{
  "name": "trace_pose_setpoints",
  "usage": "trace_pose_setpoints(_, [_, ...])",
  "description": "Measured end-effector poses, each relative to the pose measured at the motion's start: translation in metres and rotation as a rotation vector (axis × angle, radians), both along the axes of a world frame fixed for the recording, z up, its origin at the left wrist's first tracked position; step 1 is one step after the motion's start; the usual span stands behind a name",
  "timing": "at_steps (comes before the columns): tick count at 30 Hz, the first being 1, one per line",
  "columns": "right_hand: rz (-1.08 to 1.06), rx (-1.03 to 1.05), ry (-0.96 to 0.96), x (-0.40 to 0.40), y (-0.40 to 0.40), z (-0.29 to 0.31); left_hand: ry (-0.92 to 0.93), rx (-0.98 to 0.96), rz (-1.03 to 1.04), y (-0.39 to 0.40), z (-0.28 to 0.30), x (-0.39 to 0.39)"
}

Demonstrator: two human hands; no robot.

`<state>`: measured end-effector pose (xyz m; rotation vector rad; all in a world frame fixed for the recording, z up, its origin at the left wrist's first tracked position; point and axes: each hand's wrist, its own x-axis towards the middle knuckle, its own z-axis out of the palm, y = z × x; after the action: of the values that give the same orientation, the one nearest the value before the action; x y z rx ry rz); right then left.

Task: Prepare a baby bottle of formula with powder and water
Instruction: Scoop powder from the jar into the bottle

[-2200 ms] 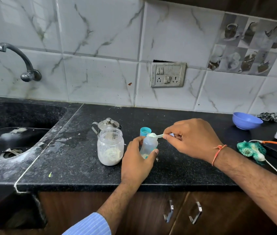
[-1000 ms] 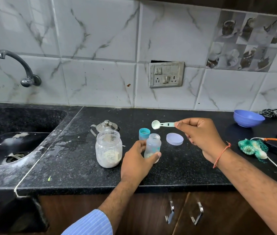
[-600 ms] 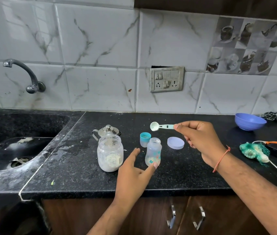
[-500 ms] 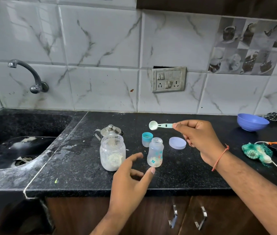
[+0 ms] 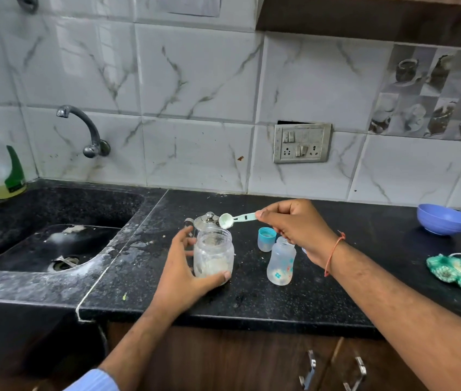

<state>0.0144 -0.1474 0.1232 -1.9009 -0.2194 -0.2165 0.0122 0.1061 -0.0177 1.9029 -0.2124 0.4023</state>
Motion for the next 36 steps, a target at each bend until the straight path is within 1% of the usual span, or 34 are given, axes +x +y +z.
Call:
trace_pose_setpoints(3, [0.012,-0.158,-0.022,0.007,0.013,-0.004,-0.01,0.036,-0.035,-0.004,-0.005,0.0])
trace_pose_setpoints(9, [0.02,-0.512,-0.107,0.02,0.035,-0.01,0.035,0.03,-0.008,-0.003,-0.006,0.002])
trace_pose_setpoints(13, [0.067,-0.646,-0.111,0.027,0.054,-0.017,0.045,0.037,-0.008,0.0,-0.009,0.005])
trace_pose_setpoints(18, [0.116,-0.662,-0.125,0.034,0.065,-0.024,0.043,0.042,-0.003,0.0,-0.011,0.004])
trace_pose_setpoints(24, [0.122,-0.609,-0.225,0.029,0.061,-0.035,0.036,0.058,-0.008,0.0,-0.013,0.006])
trace_pose_setpoints(29, [0.174,-0.648,-0.169,0.018,0.061,-0.044,0.028,0.045,-0.063,0.0,-0.011,0.003])
trace_pose_setpoints(32, [0.14,-0.669,-0.126,0.016,0.061,-0.045,0.004,0.025,-0.11,0.001,-0.008,-0.001])
trace_pose_setpoints(36, [0.115,-0.682,-0.128,0.01,0.051,-0.041,-0.013,-0.009,-0.162,0.005,-0.007,-0.004])
